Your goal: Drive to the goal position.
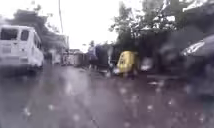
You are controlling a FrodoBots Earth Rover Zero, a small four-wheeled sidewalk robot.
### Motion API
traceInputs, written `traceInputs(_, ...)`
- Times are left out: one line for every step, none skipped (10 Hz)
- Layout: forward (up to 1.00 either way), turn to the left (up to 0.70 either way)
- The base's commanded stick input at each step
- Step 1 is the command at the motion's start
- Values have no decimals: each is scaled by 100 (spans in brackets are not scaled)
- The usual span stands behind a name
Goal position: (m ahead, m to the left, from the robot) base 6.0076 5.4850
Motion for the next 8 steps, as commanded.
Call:
traceInputs(100, 0)
traceInputs(100, 0)
traceInputs(100, 0)
traceInputs(100, 0)
traceInputs(100, 0)
traceInputs(100, 0)
traceInputs(100, 0)
traceInputs(100, 0)
